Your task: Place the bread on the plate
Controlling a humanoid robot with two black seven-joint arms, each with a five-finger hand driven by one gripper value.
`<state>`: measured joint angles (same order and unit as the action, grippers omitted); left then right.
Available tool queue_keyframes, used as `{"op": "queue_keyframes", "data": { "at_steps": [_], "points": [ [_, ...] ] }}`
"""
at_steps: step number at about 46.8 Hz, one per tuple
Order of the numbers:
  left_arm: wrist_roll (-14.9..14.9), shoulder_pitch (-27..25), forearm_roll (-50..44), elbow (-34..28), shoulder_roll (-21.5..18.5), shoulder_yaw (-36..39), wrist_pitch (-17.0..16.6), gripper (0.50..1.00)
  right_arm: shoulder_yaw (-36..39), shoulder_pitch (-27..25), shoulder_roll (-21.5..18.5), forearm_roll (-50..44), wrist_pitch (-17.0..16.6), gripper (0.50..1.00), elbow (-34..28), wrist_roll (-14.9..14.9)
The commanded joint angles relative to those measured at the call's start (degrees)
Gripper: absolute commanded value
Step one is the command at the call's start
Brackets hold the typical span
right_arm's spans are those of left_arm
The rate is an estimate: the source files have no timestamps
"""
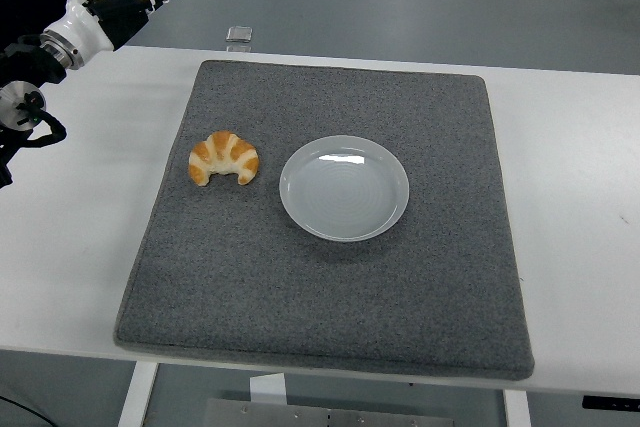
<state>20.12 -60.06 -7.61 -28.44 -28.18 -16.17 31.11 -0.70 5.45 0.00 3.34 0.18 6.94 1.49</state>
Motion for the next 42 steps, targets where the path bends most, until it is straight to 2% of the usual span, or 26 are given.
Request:
{"op": "queue_keyframes", "data": {
  "at_steps": [1, 30, 42],
  "points": [
    [0.0, 0.0, 0.1, 0.0, 0.1, 0.1, 0.0, 0.990, 0.0, 0.0, 0.0, 0.0, 0.0, 0.954, 0.0, 0.0],
    [0.1, 1.1, 0.8, -0.4, -0.2, -3.6, 0.3, 0.992, 0.0, 0.0, 0.0, 0.0, 0.0, 0.952, 0.0, 0.0],
    [0.2, 0.5, 7.1, -0.6, -0.3, -3.4, 0.3, 0.990, 0.0, 0.0, 0.0, 0.0, 0.0, 0.952, 0.0, 0.0]
  ]
}}
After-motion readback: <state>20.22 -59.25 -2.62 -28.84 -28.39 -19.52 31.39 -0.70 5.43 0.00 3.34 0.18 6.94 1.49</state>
